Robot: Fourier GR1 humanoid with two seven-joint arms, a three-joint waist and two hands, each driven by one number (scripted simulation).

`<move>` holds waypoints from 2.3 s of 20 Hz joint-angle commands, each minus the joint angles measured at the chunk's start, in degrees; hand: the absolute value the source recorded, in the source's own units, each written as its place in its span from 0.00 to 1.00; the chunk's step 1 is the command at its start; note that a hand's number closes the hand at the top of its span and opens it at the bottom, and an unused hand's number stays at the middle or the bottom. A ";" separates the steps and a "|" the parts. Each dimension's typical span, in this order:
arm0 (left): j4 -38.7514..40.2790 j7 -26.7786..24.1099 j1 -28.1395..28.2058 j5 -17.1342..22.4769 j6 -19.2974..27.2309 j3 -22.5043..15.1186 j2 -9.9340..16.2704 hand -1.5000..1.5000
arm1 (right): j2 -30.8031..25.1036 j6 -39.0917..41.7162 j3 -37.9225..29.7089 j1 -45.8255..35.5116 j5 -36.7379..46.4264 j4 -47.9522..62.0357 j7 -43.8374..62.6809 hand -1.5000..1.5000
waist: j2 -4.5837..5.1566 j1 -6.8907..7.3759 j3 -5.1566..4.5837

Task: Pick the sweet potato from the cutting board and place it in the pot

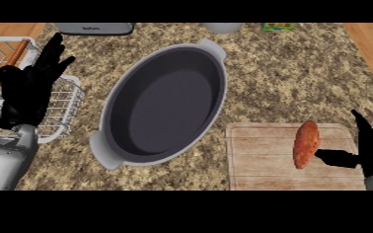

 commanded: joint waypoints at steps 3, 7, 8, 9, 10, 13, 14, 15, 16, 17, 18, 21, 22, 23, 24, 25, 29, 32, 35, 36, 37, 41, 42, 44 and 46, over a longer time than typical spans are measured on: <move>8.92 3.60 7.54 -1.11 1.00 -0.17 0.00 0.50 | -3.00 9.40 2.60 -4.15 -0.65 -7.71 17.39 0.00 | 0.91 0.38 -1.24; 9.16 3.95 8.04 -1.19 0.90 -0.02 -0.17 0.50 | -2.89 11.29 2.31 -6.68 -0.97 -10.79 25.41 0.00 | 0.72 0.23 -0.95; 8.72 3.86 8.21 -0.43 0.09 0.57 0.35 0.50 | -2.56 11.49 3.01 -6.10 -0.75 -12.34 27.00 0.00 | 0.50 -0.11 -0.93; 9.53 4.84 7.55 -0.90 1.05 0.54 -0.30 0.50 | -2.75 11.99 3.51 -5.61 -0.50 -13.03 27.22 0.00 | 0.58 -0.81 -0.88; 8.08 3.71 10.08 -1.78 0.97 -0.52 -0.18 0.50 | -3.52 12.70 2.52 -6.15 -1.18 -13.76 28.23 0.00 | 0.35 -0.13 -0.91; 9.41 3.07 8.91 0.02 -0.42 2.26 1.12 0.50 | -3.07 13.31 3.20 -4.67 -1.07 -11.21 27.48 0.00 | 0.83 -0.21 -0.76; 9.44 2.51 9.60 -1.05 0.57 0.07 -1.08 0.50 | -1.93 12.95 4.48 -4.96 -0.12 -12.99 29.35 0.00 | 0.82 -0.56 -0.84; 9.32 2.97 9.11 -0.43 -0.01 1.09 -0.24 0.50 | -1.65 13.19 4.39 -5.89 0.08 -12.35 29.82 0.00 | 0.91 0.07 -0.82; 7.71 4.51 9.18 -1.27 0.67 0.52 -0.24 0.50 | -1.73 13.16 4.21 -4.75 -0.30 -12.82 28.95 0.00 | 0.54 -0.33 -0.66; 9.46 2.60 9.40 -1.48 0.36 0.31 -0.71 0.50 | -1.23 12.92 3.28 -7.03 -0.16 -11.89 29.90 0.00 | 1.02 0.15 -0.77; 8.23 3.14 9.95 -1.25 0.62 0.59 -0.73 0.50 | -1.51 13.25 3.43 -5.98 -0.19 -12.25 29.94 0.00 | 0.70 0.07 -0.73; 8.69 3.31 9.01 -1.19 -0.12 1.09 -0.26 0.50 | -1.06 13.47 4.15 -5.89 0.99 -11.47 29.05 0.00 | 0.81 -0.12 -0.69; 9.66 0.84 10.99 -1.35 0.11 0.68 -1.23 0.50 | -1.35 13.25 2.96 -6.70 0.79 -10.75 28.60 0.00 | 1.08 0.30 -0.80; 8.57 3.58 8.10 -1.21 0.11 0.90 -1.02 0.50 | -0.23 12.97 4.20 -6.91 2.03 -10.86 29.50 0.00 | 0.86 -0.10 -0.65; 9.05 4.09 8.27 -1.15 -0.12 1.84 -0.01 0.50 | 0.24 12.16 5.10 -5.12 3.03 -10.58 28.32 0.00 | 0.83 -0.37 -0.62; 8.66 3.14 9.50 -0.76 -0.21 1.68 -0.57 0.50 | -0.48 13.05 4.12 -6.28 2.66 -11.48 29.09 0.00 | 0.72 -0.13 -0.72; 9.42 2.84 9.44 -0.98 -0.32 2.25 -0.44 0.50 | 0.89 12.92 4.84 -4.76 3.14 -9.94 29.30 0.00 | 0.90 -0.43 -0.69; 8.34 2.62 10.17 -2.20 0.27 0.85 -1.35 0.50 | 1.79 14.06 4.05 -5.26 1.77 -8.61 30.06 0.00 | 0.88 0.02 -0.66; 7.98 3.15 10.13 -2.00 0.10 0.73 -1.80 0.50 | 1.54 15.67 3.63 -5.74 0.97 -8.07 30.20 0.00 | 0.81 0.20 -0.68; 9.68 3.46 9.13 -1.94 -0.09 2.35 -0.59 0.50 | 1.32 14.83 3.80 -4.00 1.43 -8.37 28.71 0.00 | 0.85 -0.86 -0.66; 8.92 1.73 10.70 -1.10 -1.14 2.07 -0.83 0.50 | 2.82 14.22 3.52 -5.57 1.47 -6.93 28.73 0.00 | 1.04 0.55 -0.69; 8.08 3.06 10.21 -2.48 0.30 1.05 -2.13 0.50 | 3.90 14.17 3.07 -5.44 1.33 -4.31 27.29 0.00 | 0.94 0.37 -0.56; 9.03 2.06 9.74 -1.48 -1.09 2.29 -1.10 0.50 | 4.23 14.49 3.02 -6.08 1.25 -4.59 27.65 0.00 | 1.02 0.32 -0.64; 8.47 2.76 10.09 -2.12 -0.46 2.13 -1.28 0.50 | 3.92 14.53 1.70 -5.59 0.50 -3.41 25.95 0.00 | 0.90 0.15 -0.56; 9.51 3.39 9.03 -1.48 -1.14 2.29 -1.47 0.50 | 5.97 13.25 2.96 -6.27 2.42 -2.48 26.29 0.00 | 1.12 0.15 -0.59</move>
